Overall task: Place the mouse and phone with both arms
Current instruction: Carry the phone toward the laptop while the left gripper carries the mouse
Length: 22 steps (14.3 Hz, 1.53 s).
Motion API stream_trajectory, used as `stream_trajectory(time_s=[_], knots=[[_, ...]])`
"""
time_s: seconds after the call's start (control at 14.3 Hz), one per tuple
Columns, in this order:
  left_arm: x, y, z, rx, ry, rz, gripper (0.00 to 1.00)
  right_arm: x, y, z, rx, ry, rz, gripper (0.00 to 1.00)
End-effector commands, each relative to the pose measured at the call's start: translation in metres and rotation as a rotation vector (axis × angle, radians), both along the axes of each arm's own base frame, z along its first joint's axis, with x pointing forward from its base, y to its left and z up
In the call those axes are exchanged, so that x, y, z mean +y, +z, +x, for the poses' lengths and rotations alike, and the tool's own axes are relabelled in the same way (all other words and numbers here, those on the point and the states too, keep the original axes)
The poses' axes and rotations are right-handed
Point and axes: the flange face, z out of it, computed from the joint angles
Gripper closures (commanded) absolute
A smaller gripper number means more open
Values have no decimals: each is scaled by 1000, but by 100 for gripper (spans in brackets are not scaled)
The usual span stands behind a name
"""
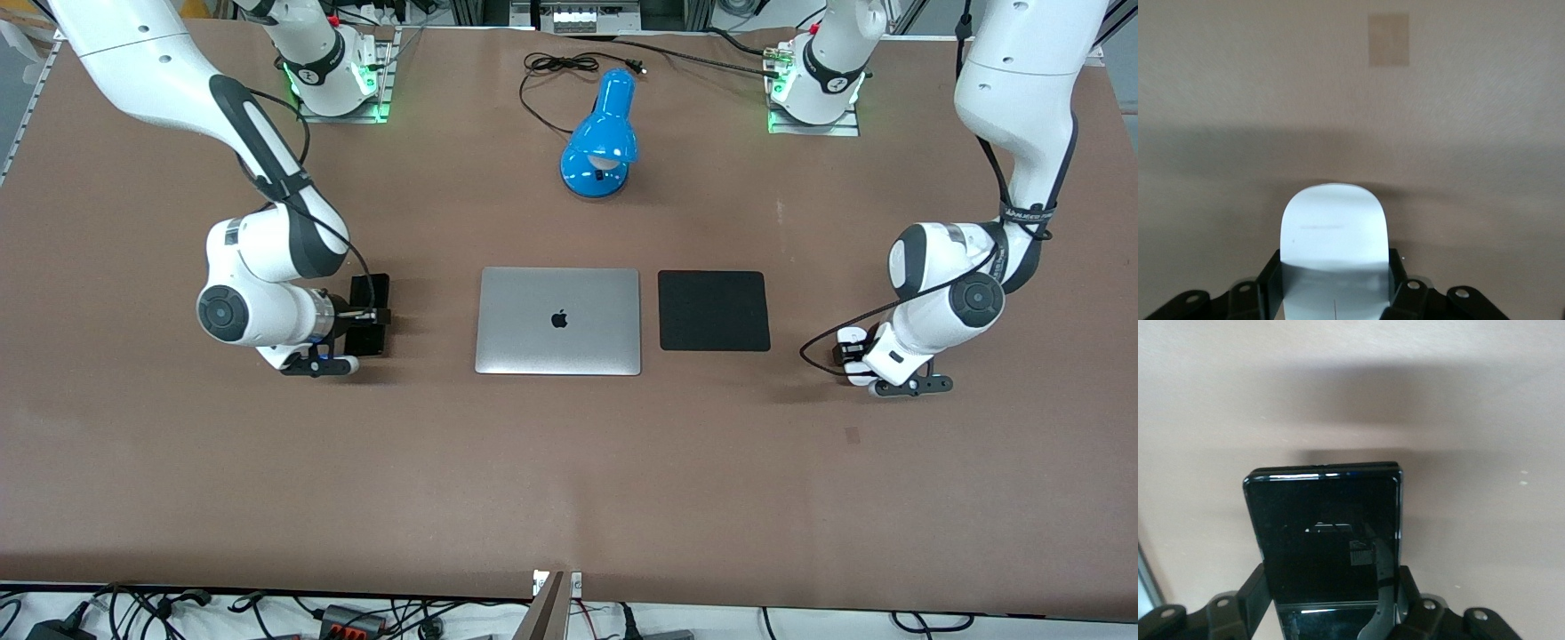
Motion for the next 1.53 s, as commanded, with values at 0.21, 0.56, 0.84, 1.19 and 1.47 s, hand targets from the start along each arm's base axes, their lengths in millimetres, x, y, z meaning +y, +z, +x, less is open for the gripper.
stream_trajectory(time_s=[0.21, 0.56, 0.84, 1.19, 1.47], knots=[[-46, 90, 15, 107, -71, 9, 62, 55, -25, 0, -1, -35, -3, 71], [-192, 73, -9, 130, -76, 16, 62, 56, -32, -1, 10, -47, -6, 71], [-235, 38, -30, 149, -53, 57, 62, 64, -33, -3, 4, -40, -4, 71], [-248, 6, -58, 95, -47, 31, 62, 67, -39, -5, 11, -74, -15, 70], [-247, -7, -67, 95, -45, 27, 59, 81, -39, -7, 4, -102, -24, 71]])
